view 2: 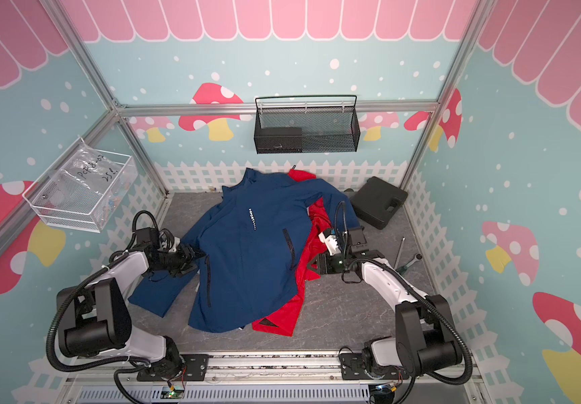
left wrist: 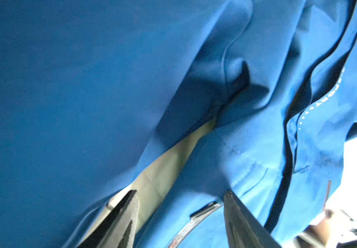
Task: Unzip the jacket
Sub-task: Flatten out the jacket.
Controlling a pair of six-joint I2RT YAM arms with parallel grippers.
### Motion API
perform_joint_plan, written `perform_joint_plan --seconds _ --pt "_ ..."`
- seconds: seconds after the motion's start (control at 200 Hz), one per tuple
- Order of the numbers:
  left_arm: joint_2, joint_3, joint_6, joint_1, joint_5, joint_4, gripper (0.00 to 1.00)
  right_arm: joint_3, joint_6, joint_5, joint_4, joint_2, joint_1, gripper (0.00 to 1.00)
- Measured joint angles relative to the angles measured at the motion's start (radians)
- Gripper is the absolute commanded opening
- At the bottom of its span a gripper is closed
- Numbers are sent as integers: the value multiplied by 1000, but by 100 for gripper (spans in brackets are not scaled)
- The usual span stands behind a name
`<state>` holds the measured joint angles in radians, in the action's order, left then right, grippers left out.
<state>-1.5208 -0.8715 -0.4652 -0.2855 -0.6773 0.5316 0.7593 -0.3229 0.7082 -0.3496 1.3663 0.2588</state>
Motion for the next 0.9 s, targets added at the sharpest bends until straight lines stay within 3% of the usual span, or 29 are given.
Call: perform_joint_plan --seconds 0.17,0.315,0.585,0.901 --pt "-35 -57 -12 15 -13 -10 64 -49 -53 55 37 6 83 46" --pt "-67 -89 -21 40 -18 -32 63 -119 -139 73 116 16 116 46" --pt "-80 -89 -29 45 -24 -43 62 -203 -296 93 298 67 149 38" --pt "-84 -89 -31 45 -35 -50 62 -231 -371 87 424 113 156 37"
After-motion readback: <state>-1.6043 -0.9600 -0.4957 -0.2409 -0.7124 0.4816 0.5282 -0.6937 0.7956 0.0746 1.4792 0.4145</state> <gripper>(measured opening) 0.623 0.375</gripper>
